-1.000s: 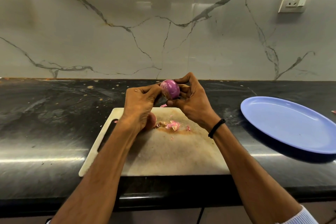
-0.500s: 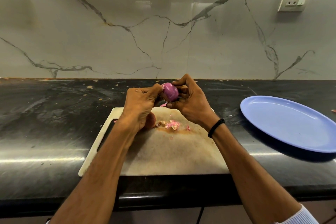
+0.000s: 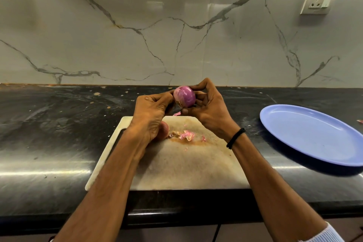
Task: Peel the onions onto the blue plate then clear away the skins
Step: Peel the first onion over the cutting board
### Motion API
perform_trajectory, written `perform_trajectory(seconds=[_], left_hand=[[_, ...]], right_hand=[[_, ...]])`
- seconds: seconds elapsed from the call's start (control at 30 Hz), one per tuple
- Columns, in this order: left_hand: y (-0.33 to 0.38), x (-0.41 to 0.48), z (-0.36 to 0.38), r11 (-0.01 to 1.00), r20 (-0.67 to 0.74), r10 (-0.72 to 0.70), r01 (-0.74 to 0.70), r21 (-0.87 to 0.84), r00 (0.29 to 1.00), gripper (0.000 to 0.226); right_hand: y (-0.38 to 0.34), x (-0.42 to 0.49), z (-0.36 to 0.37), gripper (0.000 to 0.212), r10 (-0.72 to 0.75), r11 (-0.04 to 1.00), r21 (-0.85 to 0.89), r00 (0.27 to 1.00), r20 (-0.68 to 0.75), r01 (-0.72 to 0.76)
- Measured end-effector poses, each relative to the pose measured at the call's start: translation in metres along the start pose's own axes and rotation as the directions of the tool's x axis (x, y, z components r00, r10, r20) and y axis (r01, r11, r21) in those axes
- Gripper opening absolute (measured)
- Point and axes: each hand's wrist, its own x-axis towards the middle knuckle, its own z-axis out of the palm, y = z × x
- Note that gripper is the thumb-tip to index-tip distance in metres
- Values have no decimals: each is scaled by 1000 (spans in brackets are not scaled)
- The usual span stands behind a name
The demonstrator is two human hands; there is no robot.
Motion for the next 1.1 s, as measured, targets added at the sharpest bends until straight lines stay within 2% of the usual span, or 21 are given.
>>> perform_trajectory(seconds=[0.17, 0.23, 0.37, 0.47, 0.57, 0.73, 0.9, 1.0, 1.1], left_hand=[[-3, 3, 1, 999, -14, 52, -52, 5, 999, 20], [-5, 4, 1, 994, -27, 98, -96, 59, 995, 21], [-6, 6, -1, 974, -99, 201, -189, 125, 975, 13], [-5, 7, -4, 984, -102, 168, -161, 78, 980, 11], [-3, 4, -5, 990, -40, 137, -136, 30, 990, 5], [0, 3, -5, 998, 45, 66, -65, -26, 997, 34], [1, 1, -3, 988, 94, -51, 64, -140, 994, 20], [-2, 3, -4, 983, 141, -112, 130, -126, 984, 23], [-3, 4, -3, 982, 128, -120, 136, -128, 984, 21]], right_hand=[[-4, 0, 0, 56, 3, 999, 41, 1000, -10, -2], [-4, 0, 1, 57, 4, 1000, 25, 1000, -15, -4], [-3, 0, 3, 60, 16, 999, 28, 1000, -26, -15], [-3, 0, 3, 69, 11, 999, 35, 1000, -25, -10], [-2, -1, 1, 77, 0, 999, 44, 1000, -13, 1], [-1, -1, 0, 70, -17, 999, 38, 1000, -16, 18], [1, -2, 1, 63, -15, 998, 55, 1000, 16, 14], [1, -2, 1, 59, -5, 998, 66, 999, 32, 3], [1, -3, 3, 57, -5, 999, 41, 999, 39, 4]])
